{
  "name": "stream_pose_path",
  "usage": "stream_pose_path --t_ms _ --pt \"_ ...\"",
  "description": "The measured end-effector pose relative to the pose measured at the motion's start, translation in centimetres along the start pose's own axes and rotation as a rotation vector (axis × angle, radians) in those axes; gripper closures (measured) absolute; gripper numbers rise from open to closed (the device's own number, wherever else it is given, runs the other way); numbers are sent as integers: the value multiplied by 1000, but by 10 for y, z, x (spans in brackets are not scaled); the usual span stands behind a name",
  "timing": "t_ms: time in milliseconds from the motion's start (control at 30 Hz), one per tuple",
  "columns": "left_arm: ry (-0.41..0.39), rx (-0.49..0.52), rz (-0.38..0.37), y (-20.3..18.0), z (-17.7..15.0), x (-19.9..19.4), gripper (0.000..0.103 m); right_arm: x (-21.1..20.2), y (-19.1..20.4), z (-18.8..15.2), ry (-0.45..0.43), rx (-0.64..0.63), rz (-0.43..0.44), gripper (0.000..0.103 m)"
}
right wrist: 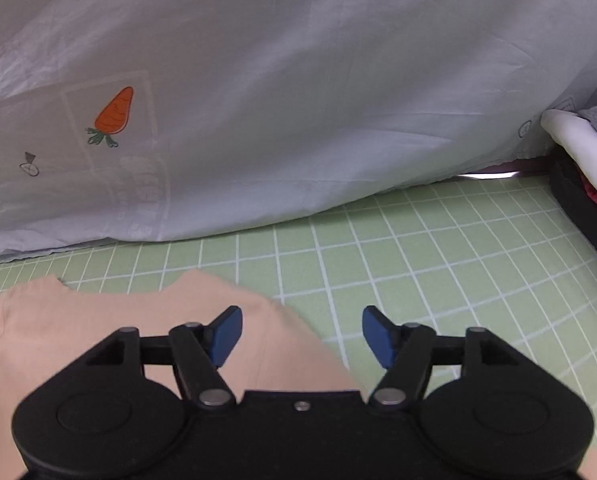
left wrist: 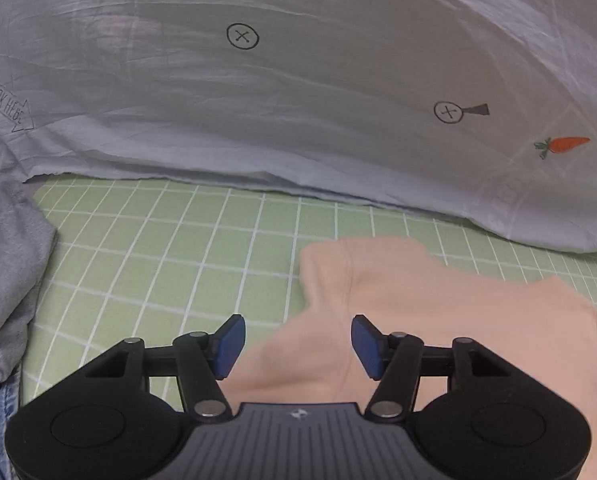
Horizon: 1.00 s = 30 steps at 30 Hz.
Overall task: Fold clothes
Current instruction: 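Release the sleeve and lift both grippers above the flattened shirt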
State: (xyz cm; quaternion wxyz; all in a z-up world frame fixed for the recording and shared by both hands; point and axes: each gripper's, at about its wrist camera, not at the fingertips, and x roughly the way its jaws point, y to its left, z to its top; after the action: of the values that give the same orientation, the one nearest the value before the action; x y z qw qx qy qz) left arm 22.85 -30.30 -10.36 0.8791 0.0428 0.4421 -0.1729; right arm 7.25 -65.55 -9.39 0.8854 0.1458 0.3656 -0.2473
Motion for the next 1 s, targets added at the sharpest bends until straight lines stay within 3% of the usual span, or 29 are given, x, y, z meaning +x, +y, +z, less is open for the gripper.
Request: stream_pose_path --t_ms 267,467,500,533,567,767,867,900,933,1000 --pt "178 -32 23 26 -120 -84 43 -95 17 -123 165 -48 31 24" --pt "287 -68 58 40 -183 -116 44 -140 10 -174 220 -9 70 25" --pt "298 -86 64 43 -189 -118 44 -144 8 -179 229 0 85 35" --pt "299 -99 66 44 -194 -121 44 -148 6 -185 238 9 99 51" --pt "296 -110 67 45 -198 -123 44 -151 4 -191 252 15 115 57" --pt "268 -151 87 46 -221 -140 48 -169 5 -214 252 -54 144 62" --pt "246 -157 105 45 -228 -147 75 -174 12 -221 242 -134 142 75" --pt "239 -174 92 46 -231 -149 92 -176 13 -224 236 -160 147 85" --pt "232 -197 70 47 -233 -151 98 -178 14 -226 229 -183 154 97" --pt "224 -213 63 45 -238 -155 98 -181 14 -230 221 -207 155 99"
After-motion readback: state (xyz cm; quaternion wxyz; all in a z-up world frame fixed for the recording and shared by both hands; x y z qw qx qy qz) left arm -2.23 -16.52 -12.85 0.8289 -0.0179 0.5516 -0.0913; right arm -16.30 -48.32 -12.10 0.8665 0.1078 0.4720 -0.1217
